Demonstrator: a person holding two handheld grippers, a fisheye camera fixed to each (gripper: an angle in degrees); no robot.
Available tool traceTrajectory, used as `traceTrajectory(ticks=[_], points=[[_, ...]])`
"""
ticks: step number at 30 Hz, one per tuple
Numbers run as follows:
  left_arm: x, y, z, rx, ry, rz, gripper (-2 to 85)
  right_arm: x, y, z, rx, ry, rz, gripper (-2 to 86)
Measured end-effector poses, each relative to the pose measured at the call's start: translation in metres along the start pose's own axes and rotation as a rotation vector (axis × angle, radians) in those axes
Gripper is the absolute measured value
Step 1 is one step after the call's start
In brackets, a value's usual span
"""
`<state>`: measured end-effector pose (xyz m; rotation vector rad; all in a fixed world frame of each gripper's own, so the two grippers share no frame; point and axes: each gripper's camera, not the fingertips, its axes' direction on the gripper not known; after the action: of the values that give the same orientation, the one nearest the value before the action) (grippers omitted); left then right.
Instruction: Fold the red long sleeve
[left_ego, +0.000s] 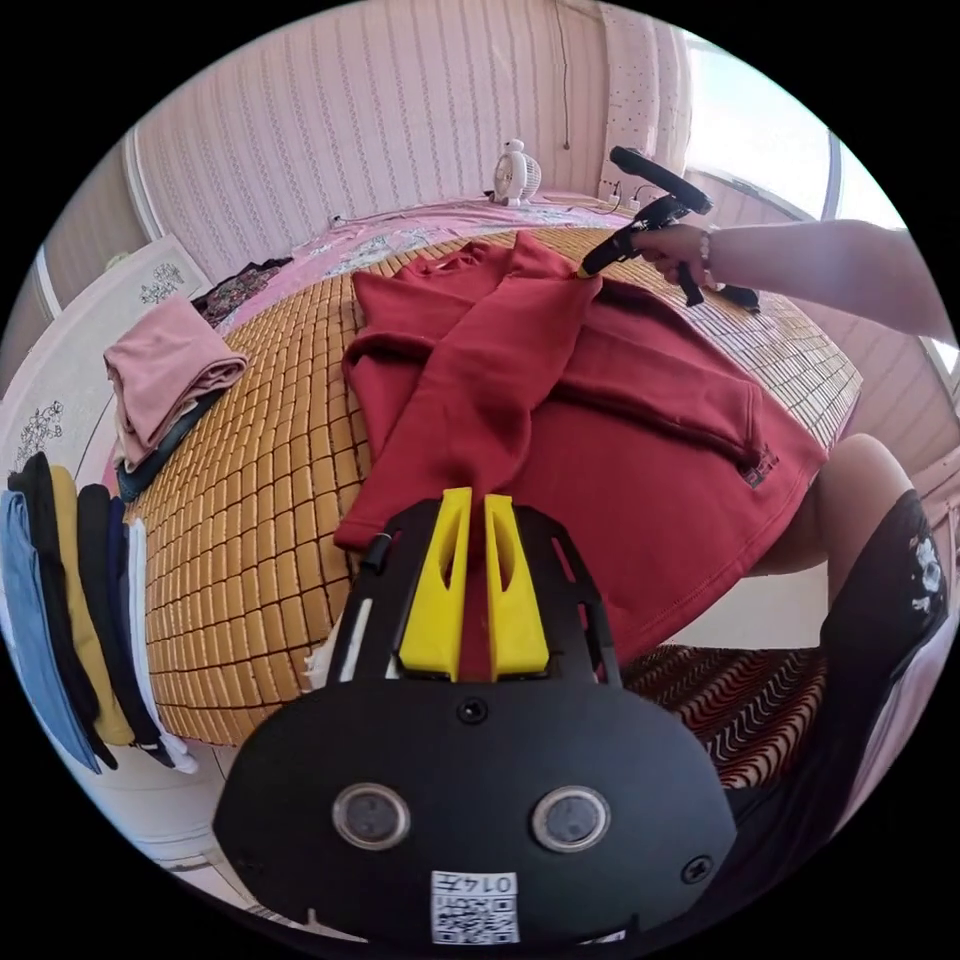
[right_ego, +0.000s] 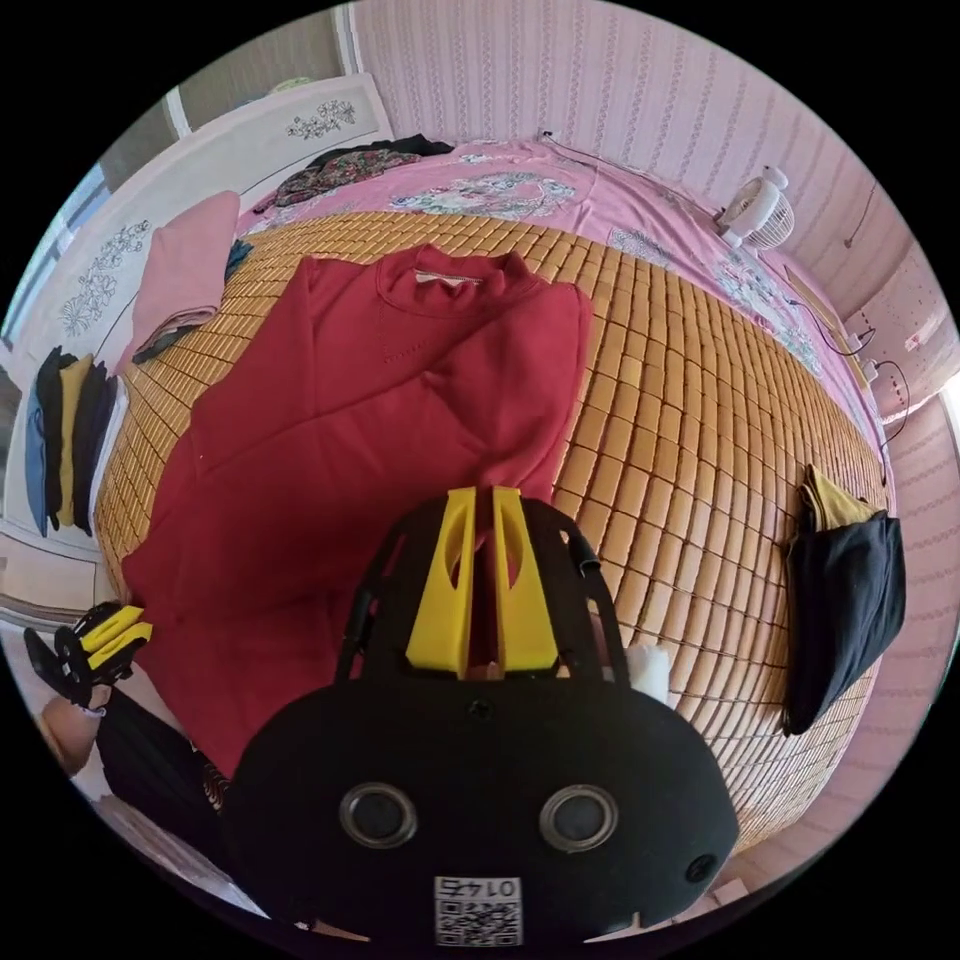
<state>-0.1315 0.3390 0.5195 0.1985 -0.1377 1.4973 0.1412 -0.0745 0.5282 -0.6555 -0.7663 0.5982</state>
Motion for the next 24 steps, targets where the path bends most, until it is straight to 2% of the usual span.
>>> traceTrajectory(ticks=[3, 5, 7, 13, 16, 20, 24], points=[[0.002, -0.011, -0.027, 0.112, 0.034, 0.062, 1.5, 0.037, 0.014, -0.029, 0.135, -0.060, 0.055, 2.3], [0.001, -0.020, -0.036, 0.148, 0.120, 0.066, 2.9, 0.070, 0.025, -0.033, 0.161, -0.095, 0.149, 2.5], [-0.003, -0.023, -0.030, 0.133, 0.219, 0.041, 4.2, 0.109, 0.038, -0.019, 0.096, -0.198, 0.272, 3.2], [-0.034, -0.020, -0.017, 0.032, 0.350, -0.008, 8.4, 0.148, 0.055, -0.021, 0.152, -0.163, 0.306, 10.8], [-0.073, -0.028, -0.021, 0.065, 0.332, -0.041, 8.4, 0.157, 0.045, -0.016, 0.127, -0.160, 0.268, 12.4], [-0.148, -0.065, -0.008, 0.184, 0.189, -0.119, 8.6, 0.167, 0.028, -0.009, 0.165, -0.192, 0.246, 13.7], [-0.204, -0.122, 0.030, 0.224, 0.211, -0.177, 9.8, 0.182, 0.003, 0.004, 0.229, -0.214, 0.268, 15.8]])
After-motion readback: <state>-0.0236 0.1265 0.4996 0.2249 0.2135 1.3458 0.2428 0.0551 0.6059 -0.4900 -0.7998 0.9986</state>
